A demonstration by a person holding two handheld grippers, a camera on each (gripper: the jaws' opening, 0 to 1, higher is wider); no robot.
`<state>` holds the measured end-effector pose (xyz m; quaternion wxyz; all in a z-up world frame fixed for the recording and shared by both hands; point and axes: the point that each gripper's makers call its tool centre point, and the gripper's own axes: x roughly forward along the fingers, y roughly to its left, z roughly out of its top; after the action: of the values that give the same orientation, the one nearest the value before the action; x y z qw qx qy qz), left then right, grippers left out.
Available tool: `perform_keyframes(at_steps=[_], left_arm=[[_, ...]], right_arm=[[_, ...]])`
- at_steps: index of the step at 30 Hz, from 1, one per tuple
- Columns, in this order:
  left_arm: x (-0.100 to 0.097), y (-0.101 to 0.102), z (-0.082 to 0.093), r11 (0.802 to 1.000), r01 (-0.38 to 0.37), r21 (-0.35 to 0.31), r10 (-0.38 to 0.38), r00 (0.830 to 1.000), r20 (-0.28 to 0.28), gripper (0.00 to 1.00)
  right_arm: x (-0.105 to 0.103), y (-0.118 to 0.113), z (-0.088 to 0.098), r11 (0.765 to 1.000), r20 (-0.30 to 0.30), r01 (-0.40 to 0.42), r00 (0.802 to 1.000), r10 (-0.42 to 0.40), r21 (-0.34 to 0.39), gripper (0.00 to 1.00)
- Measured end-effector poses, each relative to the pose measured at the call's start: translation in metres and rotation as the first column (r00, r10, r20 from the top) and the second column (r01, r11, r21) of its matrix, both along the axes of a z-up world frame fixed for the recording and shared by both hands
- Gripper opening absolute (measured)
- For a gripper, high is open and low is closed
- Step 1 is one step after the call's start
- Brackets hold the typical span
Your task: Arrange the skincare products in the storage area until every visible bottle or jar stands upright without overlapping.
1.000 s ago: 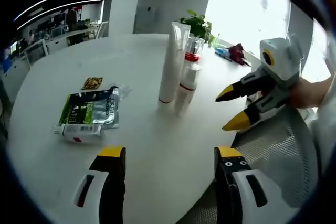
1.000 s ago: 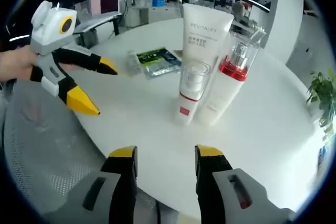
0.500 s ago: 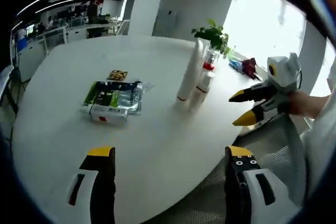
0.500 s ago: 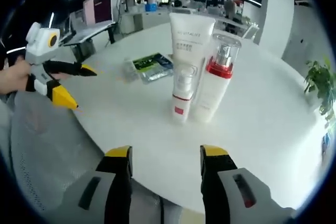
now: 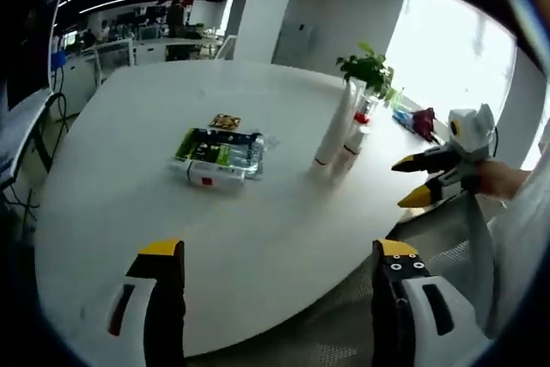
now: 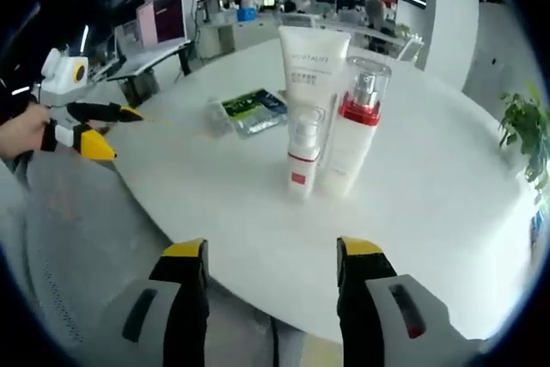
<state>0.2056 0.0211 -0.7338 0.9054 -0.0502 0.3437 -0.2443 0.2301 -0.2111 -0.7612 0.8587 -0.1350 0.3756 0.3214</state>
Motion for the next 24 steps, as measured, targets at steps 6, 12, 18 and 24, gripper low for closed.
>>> perform_keyframes(at_steps=[6,12,18,24], left_arm=[[-0.0041,0.0037,0.0049,0.999,-0.014,-0.037,0.014,1.000,-0.004,0.87],[-0.0049,0.0036,0.0086,0.999,0.004,-0.038,-0.004,1.000,0.002,0.90],[-0.0062,0.0038,0.0086,0.999,0.016,-0.046,-0.017,1.000,-0.013,0.91],[-0.0057,0.0086,0.0046,0.998,0.024,-0.050,-0.026,0.999,-0.024,0.92]], right_arm=[[-0.0023,-0.0031,0.0013,1.000,0.006,0.013,1.000,-0.013,-0.007,0.70],[-0.0025,-0.0053,0.0029,0.999,-0.001,0.036,0.999,-0.036,-0.001,0.75],[-0.0054,-0.0056,0.0050,0.999,-0.014,0.048,0.999,-0.048,0.002,0.76],[-0.0071,-0.0066,0.0035,0.999,-0.029,0.049,0.998,-0.049,-0.007,0.76]])
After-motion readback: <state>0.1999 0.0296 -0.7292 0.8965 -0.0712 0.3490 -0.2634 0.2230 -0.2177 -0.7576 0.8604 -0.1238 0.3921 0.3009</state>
